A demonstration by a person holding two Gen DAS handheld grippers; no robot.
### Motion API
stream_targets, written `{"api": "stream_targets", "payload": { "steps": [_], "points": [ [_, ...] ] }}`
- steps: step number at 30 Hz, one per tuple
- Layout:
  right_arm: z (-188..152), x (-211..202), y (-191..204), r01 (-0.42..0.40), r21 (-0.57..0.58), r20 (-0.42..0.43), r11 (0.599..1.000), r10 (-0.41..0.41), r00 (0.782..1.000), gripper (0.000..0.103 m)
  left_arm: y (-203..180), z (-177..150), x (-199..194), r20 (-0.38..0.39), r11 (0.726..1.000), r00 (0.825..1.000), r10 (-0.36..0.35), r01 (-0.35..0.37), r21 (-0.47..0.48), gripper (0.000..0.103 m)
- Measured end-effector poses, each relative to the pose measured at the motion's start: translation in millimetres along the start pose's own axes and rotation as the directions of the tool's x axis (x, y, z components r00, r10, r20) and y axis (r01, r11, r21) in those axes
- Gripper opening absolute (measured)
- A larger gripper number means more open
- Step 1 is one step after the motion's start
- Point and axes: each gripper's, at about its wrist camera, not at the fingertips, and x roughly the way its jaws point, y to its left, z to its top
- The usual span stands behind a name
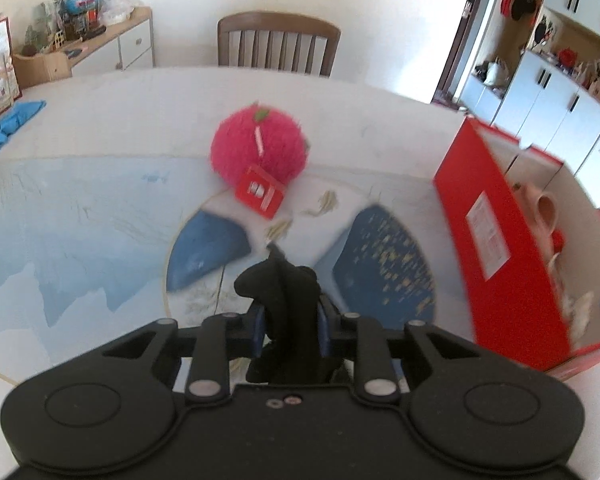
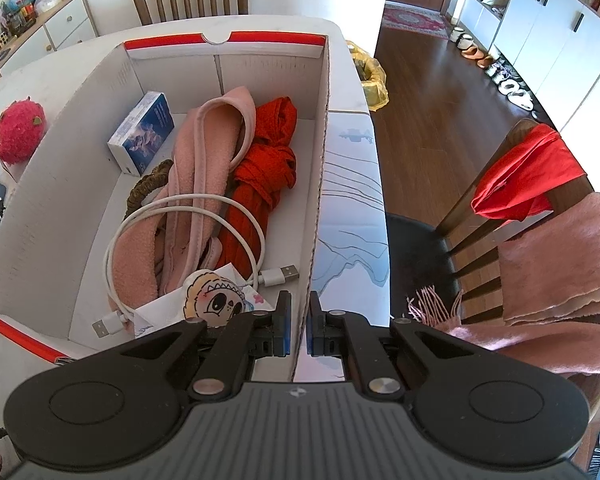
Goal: Organize objects
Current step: 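Close the left gripper on the black cloth item and lift it, then carry the black cloth with the left gripper over the box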
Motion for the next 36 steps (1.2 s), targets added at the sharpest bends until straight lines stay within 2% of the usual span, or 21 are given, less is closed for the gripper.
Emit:
{"api": "stream_targets", "payload": {
  "steps": [6, 13, 18, 27, 31, 36],
  "points": [
    [-1, -1, -1, -0.008, 0.006, 0.006, 1.000, 0.008, 1.000, 0.006, -10, 20, -25, 0.050, 1.000, 0.999, -0.015, 0.015, 0.012, 0.023],
    [-1, -2, -1, -0.012, 0.006, 0.009, 1.000, 0.012, 1.000, 0.006, -29, 41, -46, 0.082, 0.994, 0.991, -0.107, 0.105, 0.023, 0.023],
    [-2, -4, -2, -0.013, 0.000, 0.021, 1.000, 0.013, 1.000, 0.006, -58, 55, -55, 0.079, 0.983, 0.982, -0.170, 0.163, 0.081, 0.023],
    [-3, -7, -5, -0.029, 0.010, 0.034, 1.000, 0.029, 0.999, 0.006, -114, 75, -57, 0.081, 0.943, 0.956, -0.282, 0.261, 0.205, 0.023],
    [-4, -8, -6, -0.036, 0.011, 0.037, 0.999, 0.036, 0.999, 0.006, -143, 88, -55, 0.082, 0.917, 0.942, -0.325, 0.293, 0.271, 0.023],
    [-4, -8, -7, -0.041, 0.009, 0.038, 0.999, 0.041, 0.998, 0.006, -185, 94, -40, 0.043, 0.881, 0.930, -0.364, 0.329, 0.339, 0.023]
  ]
}}
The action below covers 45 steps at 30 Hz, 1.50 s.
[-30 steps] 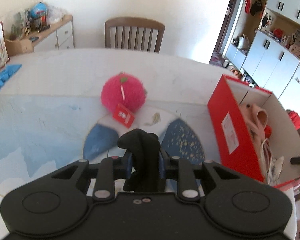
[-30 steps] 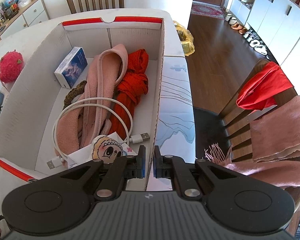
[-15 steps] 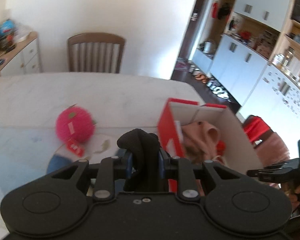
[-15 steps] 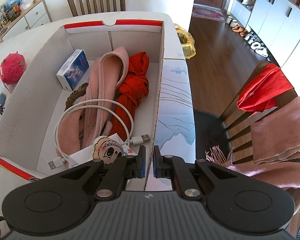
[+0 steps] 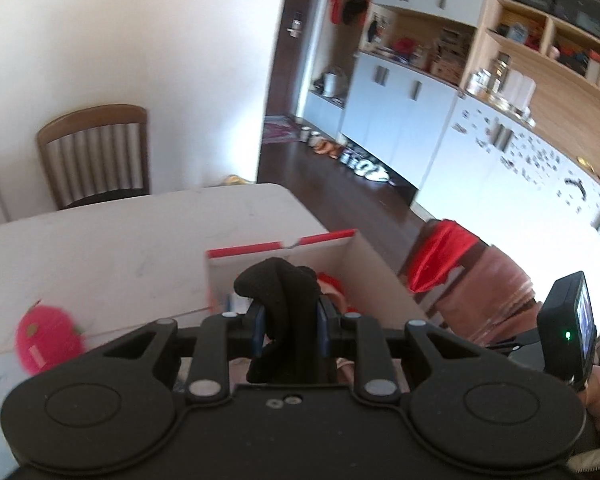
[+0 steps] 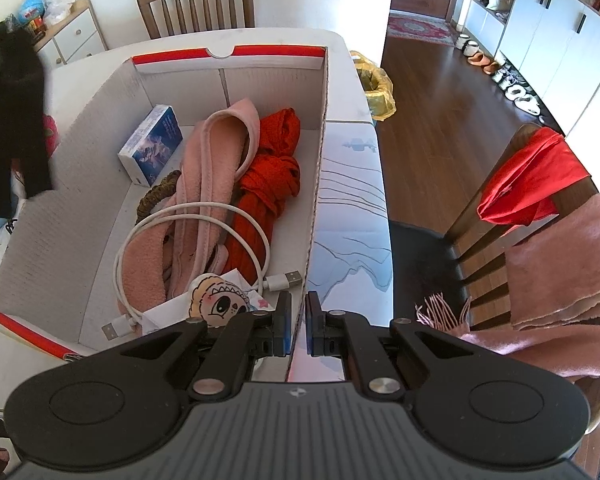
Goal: Organize objects
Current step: 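Carry the black cloth with the left gripper over the box, then lower the black cloth onto the red cloth and open the left gripper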
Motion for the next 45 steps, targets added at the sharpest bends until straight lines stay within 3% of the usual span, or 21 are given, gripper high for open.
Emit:
{"api": "stream_targets", "payload": {
  "steps": [12, 23, 35, 45],
  "points": [
    [0, 0, -2, -0.011, 0.001, -0.002, 1.000, 0.011, 1.000, 0.007, -52, 0, 81, -0.120, 0.988, 0.988, -0.101, 0.114, 0.105, 0.023],
    [-1, 1, -5, -0.022, 0.014, -0.001, 1.000, 0.022, 1.000, 0.007, -64, -8, 143, -0.226, 0.985, 0.966, -0.128, 0.150, 0.083, 0.023],
    [-1, 0, -5, -0.024, 0.024, -0.001, 0.999, 0.024, 1.000, 0.007, -69, -14, 182, -0.279, 0.982, 0.958, -0.068, 0.114, 0.152, 0.025],
    [-1, 0, -5, -0.026, 0.029, -0.003, 0.999, 0.026, 1.000, 0.007, -72, -20, 189, -0.302, 0.972, 0.953, -0.036, 0.104, 0.212, 0.039]
  ]
}}
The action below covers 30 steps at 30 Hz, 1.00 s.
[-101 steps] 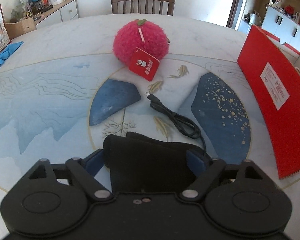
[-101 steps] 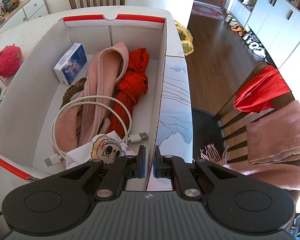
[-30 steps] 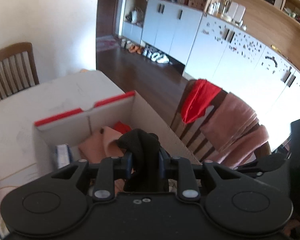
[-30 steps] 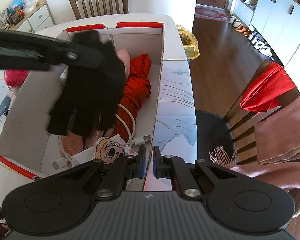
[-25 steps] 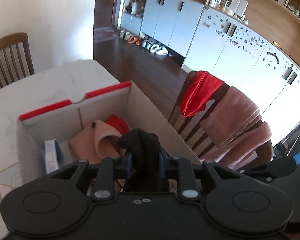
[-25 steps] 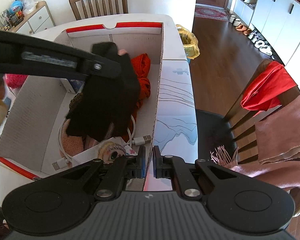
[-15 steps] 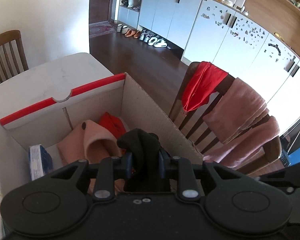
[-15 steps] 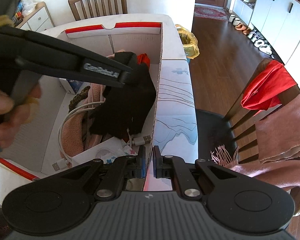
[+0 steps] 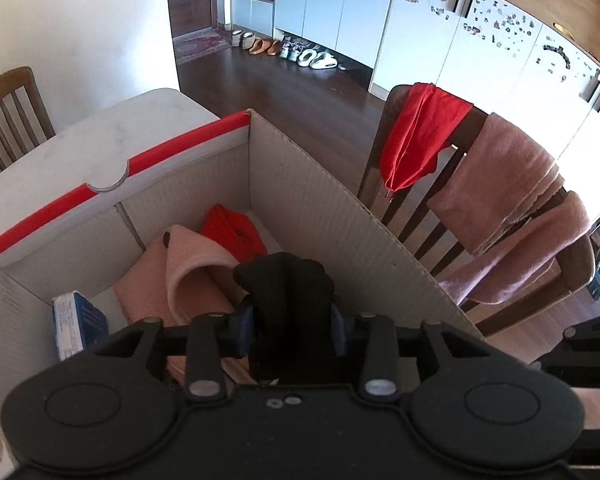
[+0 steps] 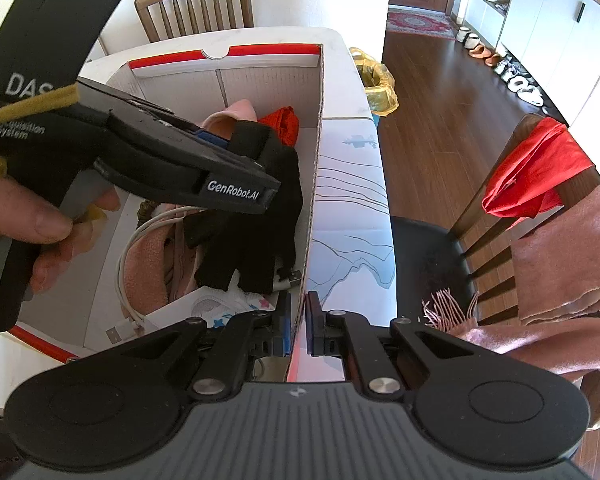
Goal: Organize objects
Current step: 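Lower the black cloth onto the red cloth and open the left gripper, then move the left gripper back to the table toward the black cable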
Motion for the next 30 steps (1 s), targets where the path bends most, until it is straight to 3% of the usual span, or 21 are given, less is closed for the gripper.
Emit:
{"api": "stream_targets", "payload": {
  "steps": [4, 18, 30],
  "points": [
    [0, 0, 0, 0.000, 0.001, -0.001, 1.000, 0.000, 1.000, 0.007, 3, -3, -7, 0.016, 1.000, 1.000, 0.012, -0.012, -0.012, 0.057],
    [-1, -3, -1, 0.007, 0.001, -0.001, 1.000, -0.007, 1.000, 0.007, 22, -17, -58, 0.093, 0.997, 0.996, 0.017, -0.010, -0.079, 0.072],
    [0, -3, 1, 0.019, 0.000, -0.002, 1.000, -0.019, 1.000, 0.006, 26, -31, -108, 0.201, 0.993, 0.977, 0.075, -0.054, -0.106, 0.091]
  ]
}}
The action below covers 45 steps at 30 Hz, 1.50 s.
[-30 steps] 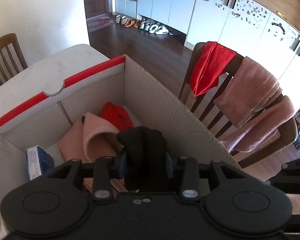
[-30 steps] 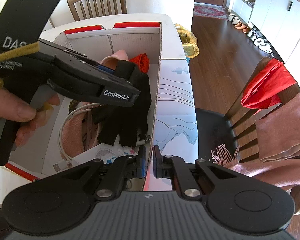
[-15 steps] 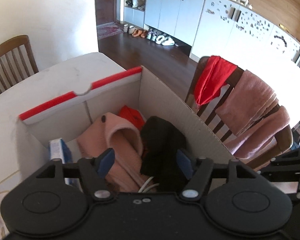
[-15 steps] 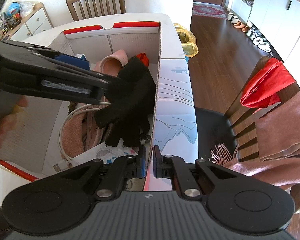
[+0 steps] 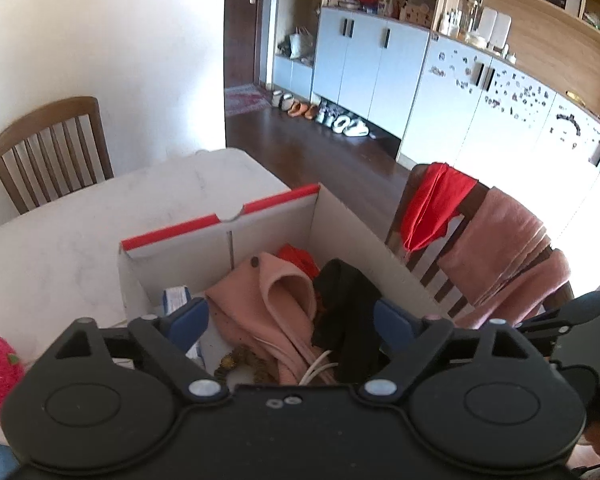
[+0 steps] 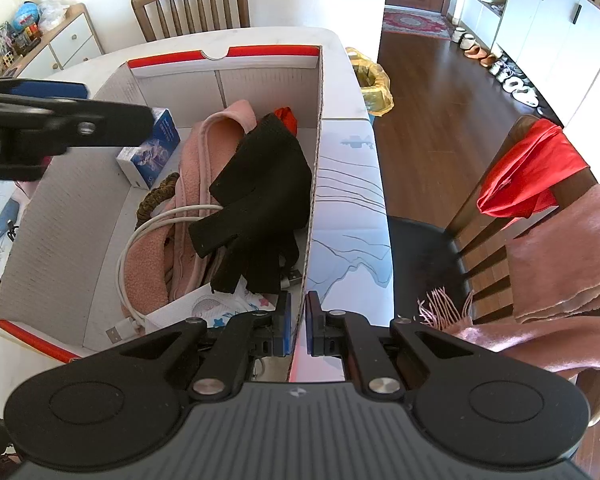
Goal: Organize objects
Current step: 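Move the left gripper back to the table toward the black cable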
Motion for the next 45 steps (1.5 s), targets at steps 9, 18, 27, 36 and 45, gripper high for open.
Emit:
{"api": "stream_targets", "payload": {
  "steps": [9, 18, 27, 36, 45],
  "points": [
    [1, -1, 2, 0.005, -0.008, -0.005, 1.000, -0.005, 1.000, 0.007, 14, -9, -36, 0.059, 0.999, 0.998, 0.034, -0.032, -0.042, 0.101],
    [2, 0, 5, 0.019, -0.020, -0.013, 1.000, -0.019, 1.000, 0.007, 65, -39, -68, 0.081, 0.976, 0.984, 0.162, -0.147, -0.160, 0.102],
    [2, 0, 7, 0.035, -0.023, -0.021, 0.999, -0.036, 0.999, 0.007, 123, -91, -74, -0.021, 0.899, 0.943, 0.332, -0.323, -0.296, 0.102],
    [2, 2, 8, 0.043, -0.031, -0.026, 0.999, -0.044, 0.999, 0.007, 158, -139, -56, -0.161, 0.794, 0.885, 0.437, -0.463, -0.394, 0.101],
    [2, 3, 9, 0.042, -0.031, -0.037, 0.999, -0.044, 0.998, 0.007, 169, -159, -33, -0.224, 0.751, 0.874, 0.430, -0.484, -0.449, 0.088]
  ]
}}
